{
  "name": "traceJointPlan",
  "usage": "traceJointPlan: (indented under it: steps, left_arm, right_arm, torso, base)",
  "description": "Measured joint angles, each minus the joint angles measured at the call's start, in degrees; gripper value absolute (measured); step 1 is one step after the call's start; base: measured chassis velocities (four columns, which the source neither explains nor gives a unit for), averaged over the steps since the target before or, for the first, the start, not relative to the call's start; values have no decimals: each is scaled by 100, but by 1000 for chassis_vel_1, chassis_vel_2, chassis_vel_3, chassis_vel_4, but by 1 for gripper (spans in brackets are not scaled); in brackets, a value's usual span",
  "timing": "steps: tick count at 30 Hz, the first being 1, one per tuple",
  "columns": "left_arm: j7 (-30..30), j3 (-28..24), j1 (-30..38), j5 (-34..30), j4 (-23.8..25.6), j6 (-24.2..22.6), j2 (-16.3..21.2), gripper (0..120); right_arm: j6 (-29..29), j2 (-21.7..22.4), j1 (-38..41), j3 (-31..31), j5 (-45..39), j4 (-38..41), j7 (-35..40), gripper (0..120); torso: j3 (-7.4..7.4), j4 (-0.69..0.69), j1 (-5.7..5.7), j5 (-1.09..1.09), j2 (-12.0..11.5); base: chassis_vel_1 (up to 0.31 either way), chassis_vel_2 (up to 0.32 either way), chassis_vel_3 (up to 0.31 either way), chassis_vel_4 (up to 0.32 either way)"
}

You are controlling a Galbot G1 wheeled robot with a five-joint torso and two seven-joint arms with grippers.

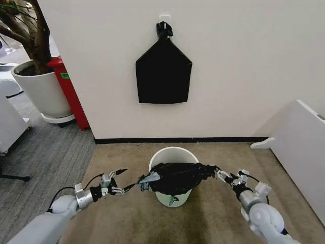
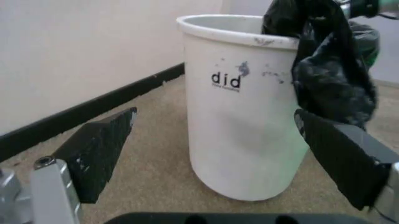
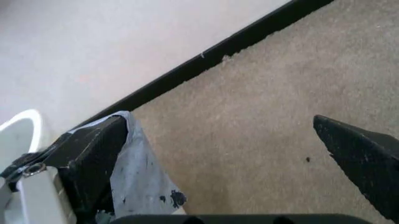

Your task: Place the garbage bag over the trash bin.

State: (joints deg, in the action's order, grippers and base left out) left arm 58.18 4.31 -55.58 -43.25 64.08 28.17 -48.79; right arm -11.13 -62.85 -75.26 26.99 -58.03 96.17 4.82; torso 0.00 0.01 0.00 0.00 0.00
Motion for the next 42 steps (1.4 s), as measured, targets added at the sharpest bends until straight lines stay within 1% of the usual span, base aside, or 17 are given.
traceJointPlan:
  steps: [5,11,14,15,19,21,22,24,27,29,30,33,34,36,37,38,42]
  left_arm:
    - [120,42,24,-8,-95,0,-39,100]
    - [-168,124,37,-179,-88,-37,-198,100]
    - [-318,169,-52,-365,332,-137,-211,100]
    - [-318,169,-52,-365,332,-137,-211,100]
    - [-430,223,-201,-559,1099,-446,-89,100]
    - [-605,275,-339,-742,1662,-633,13,100]
    - [-605,275,-339,-742,1662,-633,13,100]
    - [-790,290,-478,-793,2071,-745,105,100]
    - [-1165,302,-720,-780,2640,-921,248,100]
    - [-1613,301,-992,-701,3234,-1270,407,100]
    - [-1613,301,-992,-701,3234,-1270,407,100]
    - [-2272,239,-1245,-372,3943,-1949,623,100]
    - [-2707,156,-1318,-200,4236,-2147,700,100]
    - [-3290,81,-1333,64,4494,-2244,732,100]
    - [-3290,81,-1333,64,4494,-2244,732,100]
    - [-3525,60,-1331,152,4574,-2270,733,100]
    - [-4783,50,-1307,333,4982,-2369,739,100]
  right_arm:
    - [-114,31,-110,13,-50,177,47,100]
    - [-186,26,-495,44,86,544,0,100]
    - [-184,-60,-549,37,192,686,105,100]
    - [-184,-60,-549,37,192,686,105,100]
    - [-182,-89,-644,119,201,969,259,100]
    - [-180,-85,-868,228,237,1385,351,100]
    - [-180,-85,-868,228,237,1385,351,100]
    - [-190,-89,-1059,304,371,1733,397,100]
    - [-218,-125,-1289,362,641,2129,472,100]
    - [-225,-201,-1462,373,823,2375,565,100]
    - [-225,-201,-1462,373,823,2375,565,100]
    - [-226,-308,-1529,362,893,2490,685,100]
    - [-226,-362,-1546,353,903,2503,725,100]
    - [-224,-414,-1571,352,909,2511,755,100]
    - [-224,-414,-1571,352,909,2511,755,100]
    - [-222,-426,-1583,356,910,2518,768,100]
    - [-216,-376,-1627,536,1020,2612,759,100]
  torso:
    - [0,1,0,0,0]
    - [0,-2,0,-1,0]
    - [0,-1,0,0,0]
    - [0,-1,0,0,0]
    - [0,0,0,2,0]
    - [0,-2,0,0,0]
    - [0,-2,0,0,0]
    - [0,-2,0,0,1]
    - [-1,-1,0,-1,0]
    - [-1,-1,0,-1,0]
    - [-1,-1,0,-1,0]
    - [-1,-1,0,1,1]
    - [-1,0,0,1,1]
    - [-1,-1,0,0,0]
    - [-1,-1,0,0,0]
    - [-1,-1,0,0,0]
    - [-1,-1,0,1,0]
  base:
    - [0,0,0,0]
    - [0,0,0,0]
    - [0,0,0,0]
    - [0,0,0,0]
    - [0,0,0,0]
    - [0,0,0,0]
    - [0,0,0,0]
    - [0,0,0,0]
    - [0,0,0,0]
    - [0,0,0,0]
    - [0,0,0,0]
    - [0,0,0,0]
    - [0,0,0,0]
    - [0,0,0,0]
    - [0,0,0,0]
    - [0,0,0,0]
    - [0,0,0,0]
